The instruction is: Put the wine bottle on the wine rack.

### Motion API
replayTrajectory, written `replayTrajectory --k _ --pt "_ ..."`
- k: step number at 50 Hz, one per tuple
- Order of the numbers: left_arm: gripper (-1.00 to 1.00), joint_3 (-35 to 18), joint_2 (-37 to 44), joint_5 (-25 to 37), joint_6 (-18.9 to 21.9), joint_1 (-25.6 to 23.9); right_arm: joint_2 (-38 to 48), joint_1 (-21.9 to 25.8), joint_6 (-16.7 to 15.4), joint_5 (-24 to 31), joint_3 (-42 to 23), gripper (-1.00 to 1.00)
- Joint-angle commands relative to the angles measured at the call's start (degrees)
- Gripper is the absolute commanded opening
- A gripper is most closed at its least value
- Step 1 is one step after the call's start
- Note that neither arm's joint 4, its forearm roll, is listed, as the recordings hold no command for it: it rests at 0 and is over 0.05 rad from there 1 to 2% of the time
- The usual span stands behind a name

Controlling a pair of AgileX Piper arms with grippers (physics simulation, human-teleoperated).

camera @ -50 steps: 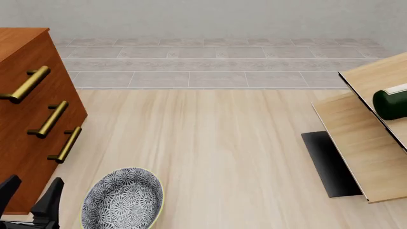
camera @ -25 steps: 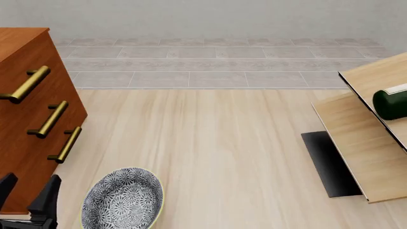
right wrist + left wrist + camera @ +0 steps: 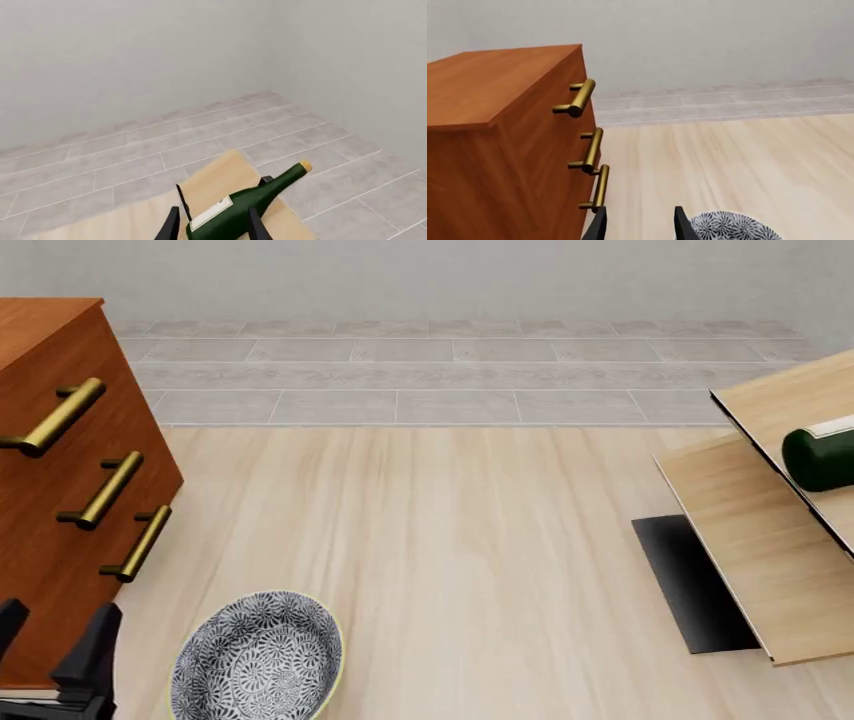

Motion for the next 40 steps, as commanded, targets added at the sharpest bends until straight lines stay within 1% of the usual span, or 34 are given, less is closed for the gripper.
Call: replayTrajectory --k 1,2,5,9,12,15,17,20,25,26,31,40 --pt "1.00 -0.81 0.23 0.36 0.35 0.16 -4.95 2.10 -1.20 1.64 2.97 1.00" --pt "1.00 -0.83 0.22 0.38 0.39 0.16 -5.60 2.59 -1.65 1.77 3.28 1.00" --pt "1.00 -0.86 0.24 0.42 0.51 0.16 -6.47 2.82 -1.17 2.16 3.99 1.00" --pt "1.00 -1.02 0.21 0.61 0.28 0.08 -7.99 3.88 -1.58 2.72 5.42 1.00" --pt "1.00 -1.09 0.23 0.65 0.25 0.17 -8.85 3.88 -1.21 2.91 6.05 1.00" --pt "1.00 -1.36 0.22 0.89 0.23 0.06 -10.05 4.81 -1.86 3.50 6.75 1.00" --pt "1.00 -1.50 0.26 0.94 0.35 0.04 -11.22 5.80 -2.97 3.86 7.13 1.00" --pt "1.00 -1.59 0.29 1.00 0.51 0.02 -11.68 5.65 -2.45 4.18 7.20 1.00" --pt "1.00 -1.76 0.31 1.14 0.52 0.04 -13.39 6.45 -2.91 4.44 8.52 1.00" --pt "1.00 -1.83 0.29 1.17 0.42 0.07 -13.85 7.00 -3.47 4.41 8.78 1.00" --pt "1.00 -2.06 0.16 1.47 0.54 -0.06 -15.70 8.08 -4.31 4.50 9.98 1.00" --pt "1.00 -2.92 -0.02 2.33 0.57 0.04 -17.76 9.68 -5.03 4.97 11.55 1.00"
